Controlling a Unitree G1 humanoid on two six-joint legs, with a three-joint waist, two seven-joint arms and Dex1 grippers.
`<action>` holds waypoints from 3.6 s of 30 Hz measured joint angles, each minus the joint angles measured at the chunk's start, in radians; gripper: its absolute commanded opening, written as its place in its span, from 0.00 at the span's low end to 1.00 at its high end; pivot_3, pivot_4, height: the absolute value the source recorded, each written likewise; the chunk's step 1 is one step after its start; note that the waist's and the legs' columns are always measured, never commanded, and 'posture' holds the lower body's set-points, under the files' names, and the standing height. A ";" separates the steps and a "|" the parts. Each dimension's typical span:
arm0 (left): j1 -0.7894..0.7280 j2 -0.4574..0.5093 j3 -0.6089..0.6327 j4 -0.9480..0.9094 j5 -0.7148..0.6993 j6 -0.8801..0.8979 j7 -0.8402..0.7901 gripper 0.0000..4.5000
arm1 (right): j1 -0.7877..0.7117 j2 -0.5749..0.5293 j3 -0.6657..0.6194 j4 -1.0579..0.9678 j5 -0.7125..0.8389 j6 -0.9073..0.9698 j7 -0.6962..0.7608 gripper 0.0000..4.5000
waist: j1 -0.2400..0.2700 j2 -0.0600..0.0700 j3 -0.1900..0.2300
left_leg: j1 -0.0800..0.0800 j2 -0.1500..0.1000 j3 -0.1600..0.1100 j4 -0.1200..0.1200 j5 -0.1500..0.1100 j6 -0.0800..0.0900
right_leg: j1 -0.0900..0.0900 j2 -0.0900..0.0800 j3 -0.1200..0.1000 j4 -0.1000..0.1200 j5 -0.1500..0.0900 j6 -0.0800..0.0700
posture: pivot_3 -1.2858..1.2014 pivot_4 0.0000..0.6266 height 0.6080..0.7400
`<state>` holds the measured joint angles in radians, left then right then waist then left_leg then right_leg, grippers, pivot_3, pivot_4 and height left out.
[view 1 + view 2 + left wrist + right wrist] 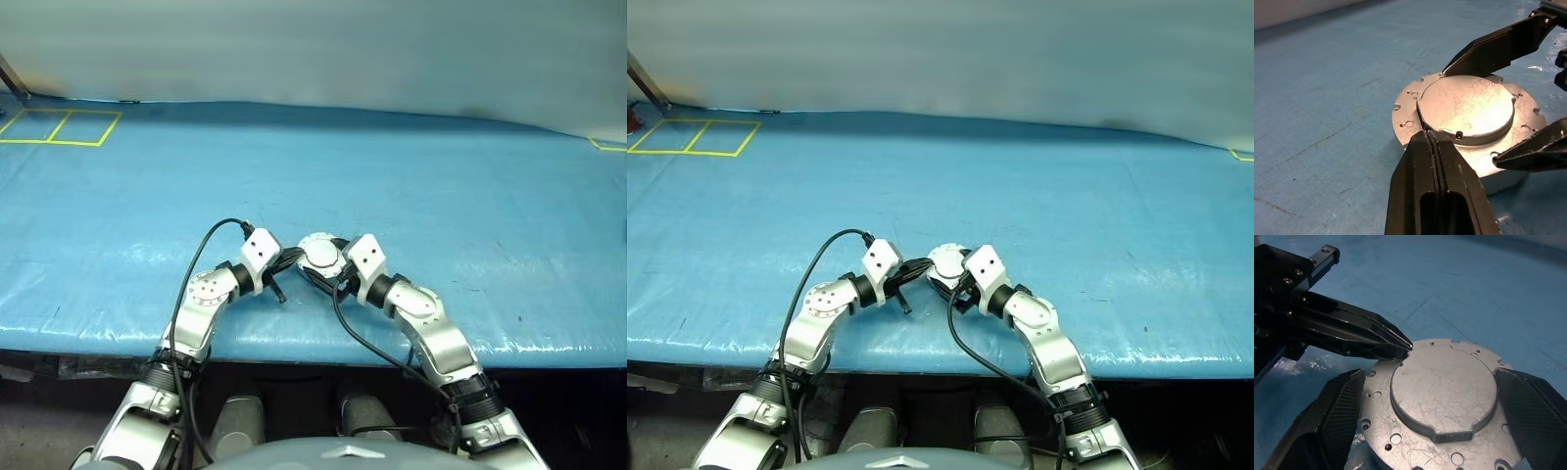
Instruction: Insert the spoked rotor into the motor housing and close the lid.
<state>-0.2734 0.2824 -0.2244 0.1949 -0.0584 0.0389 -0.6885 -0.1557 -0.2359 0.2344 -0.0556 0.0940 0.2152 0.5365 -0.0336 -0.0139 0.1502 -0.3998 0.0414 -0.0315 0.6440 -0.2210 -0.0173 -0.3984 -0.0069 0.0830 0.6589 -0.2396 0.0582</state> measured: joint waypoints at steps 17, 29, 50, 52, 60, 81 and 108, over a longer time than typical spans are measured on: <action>0.008 -0.012 -0.003 -0.019 0.009 0.018 0.011 0.00 | 0.122 0.069 -0.415 -0.152 0.566 0.416 -0.108 0.99 | 0.011 0.001 0.001 | -0.002 -0.002 0.000 -0.004 0.000 0.000 | -0.002 -0.002 0.000 -0.001 -0.002 -0.001 | 0.52 0.24 1.00; 0.019 0.007 -0.003 -0.043 -0.015 0.027 -0.041 0.00 | 0.207 0.042 -0.436 -0.151 0.819 0.683 -0.084 0.99 | -0.002 0.001 0.001 | -0.002 -0.002 0.000 -0.010 0.000 0.000 | -0.004 -0.002 0.000 -0.002 -0.005 -0.001 | 0.52 0.24 1.00; 0.018 0.003 -0.001 -0.052 0.008 0.040 -0.024 0.00 | 0.128 0.152 -0.401 -0.054 0.781 0.632 -0.108 0.64 | -0.003 0.001 0.001 | -0.003 -0.002 -0.001 -0.013 0.000 0.000 | -0.006 -0.002 0.000 -0.002 -0.005 -0.001 | 0.52 0.24 1.00; 0.019 0.005 0.001 -0.053 0.008 0.041 -0.022 0.00 | 0.133 0.149 -0.401 -0.058 0.787 0.632 -0.089 0.48 | -0.004 0.001 0.001 | -0.005 -0.002 0.000 -0.013 0.000 0.000 | -0.008 -0.002 0.000 -0.002 -0.005 0.000 | 0.52 0.24 1.00; 0.022 0.007 0.009 -0.066 0.010 0.049 -0.010 0.00 | 0.136 0.163 -0.399 -0.069 0.778 0.608 -0.077 0.26 | -0.004 0.001 0.001 | -0.008 -0.001 -0.001 -0.013 0.000 0.000 | -0.012 -0.001 -0.001 -0.001 -0.003 0.003 | 0.52 0.24 1.00; 0.105 0.086 0.208 -0.401 -0.323 0.251 -0.082 0.00 | 0.115 0.279 -0.472 -0.017 0.920 0.689 -0.183 0.26 | -0.018 0.003 0.003 | -0.012 0.002 -0.003 -0.014 0.000 0.000 | -0.017 0.002 -0.003 0.000 -0.003 0.002 | 0.52 0.24 1.00; 0.227 -0.080 0.419 -0.404 -0.909 0.630 0.057 0.99 | 0.020 0.309 -0.420 -0.125 1.227 0.711 -0.289 0.26 | -0.027 0.003 0.006 | -0.013 0.002 -0.005 -0.013 0.000 0.000 | -0.017 0.002 -0.004 0.001 -0.003 0.001 | 0.52 0.24 1.00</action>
<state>-0.0462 0.2024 0.1944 -0.2094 -0.9679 0.6685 -0.6314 -0.1355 0.0734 -0.1859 -0.1810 1.3213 0.9265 0.2471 -0.0606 -0.0106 0.1564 -0.4129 0.0431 -0.0361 0.6307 -0.2213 -0.0170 -0.4158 -0.0045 0.0786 0.6596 -0.2429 0.0597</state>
